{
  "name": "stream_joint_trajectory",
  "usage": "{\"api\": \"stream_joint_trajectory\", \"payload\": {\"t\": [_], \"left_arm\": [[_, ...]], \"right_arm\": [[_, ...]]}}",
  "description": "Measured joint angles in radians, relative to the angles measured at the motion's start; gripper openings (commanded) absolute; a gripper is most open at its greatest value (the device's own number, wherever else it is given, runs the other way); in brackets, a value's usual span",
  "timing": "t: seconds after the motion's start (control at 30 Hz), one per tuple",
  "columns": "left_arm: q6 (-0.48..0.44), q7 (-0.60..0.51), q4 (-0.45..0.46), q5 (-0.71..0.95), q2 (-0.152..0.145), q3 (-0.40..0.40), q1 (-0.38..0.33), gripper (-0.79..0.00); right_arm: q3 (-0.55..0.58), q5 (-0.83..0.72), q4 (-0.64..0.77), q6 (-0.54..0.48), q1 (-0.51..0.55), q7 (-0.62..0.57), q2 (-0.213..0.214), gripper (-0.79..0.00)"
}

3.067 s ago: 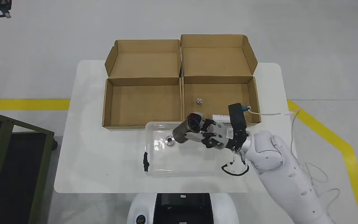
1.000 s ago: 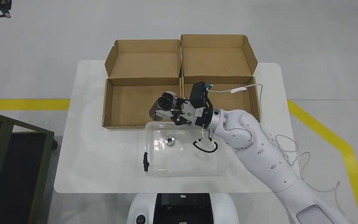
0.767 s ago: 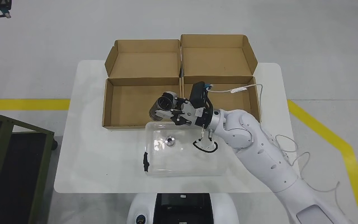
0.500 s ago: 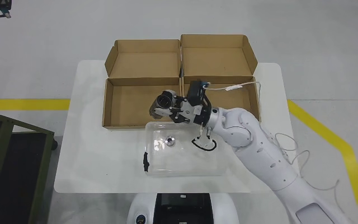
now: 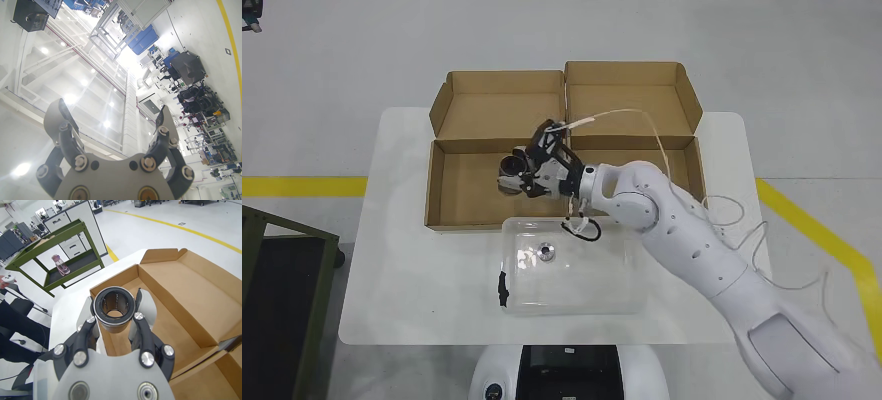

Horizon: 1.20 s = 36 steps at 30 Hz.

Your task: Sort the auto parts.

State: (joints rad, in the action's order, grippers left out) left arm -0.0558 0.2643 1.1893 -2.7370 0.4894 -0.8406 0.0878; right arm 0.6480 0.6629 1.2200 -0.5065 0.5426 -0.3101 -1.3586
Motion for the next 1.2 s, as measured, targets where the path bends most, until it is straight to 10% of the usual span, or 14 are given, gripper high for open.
{"api": "stream_joint_trajectory", "payload": {"t": [0.9, 1.03, 1.2], "left_arm": [[0.0, 0.0, 0.0, 0.0, 0.0, 0.0, 0.0, 0.0], [0.0, 0.0, 0.0, 0.0, 0.0, 0.0, 0.0, 0.0], [0.0, 0.0, 0.0, 0.0, 0.0, 0.0, 0.0, 0.0]], "right_arm": [[-0.198, 0.136, -0.389, 0.051, -0.162, -0.002, -0.211, -0.785], [-0.204, 0.145, -0.43, 0.039, -0.161, 0.003, -0.23, -0.714], [-0.203, 0.158, -0.473, 0.023, -0.162, 0.011, -0.249, -0.317]]}}
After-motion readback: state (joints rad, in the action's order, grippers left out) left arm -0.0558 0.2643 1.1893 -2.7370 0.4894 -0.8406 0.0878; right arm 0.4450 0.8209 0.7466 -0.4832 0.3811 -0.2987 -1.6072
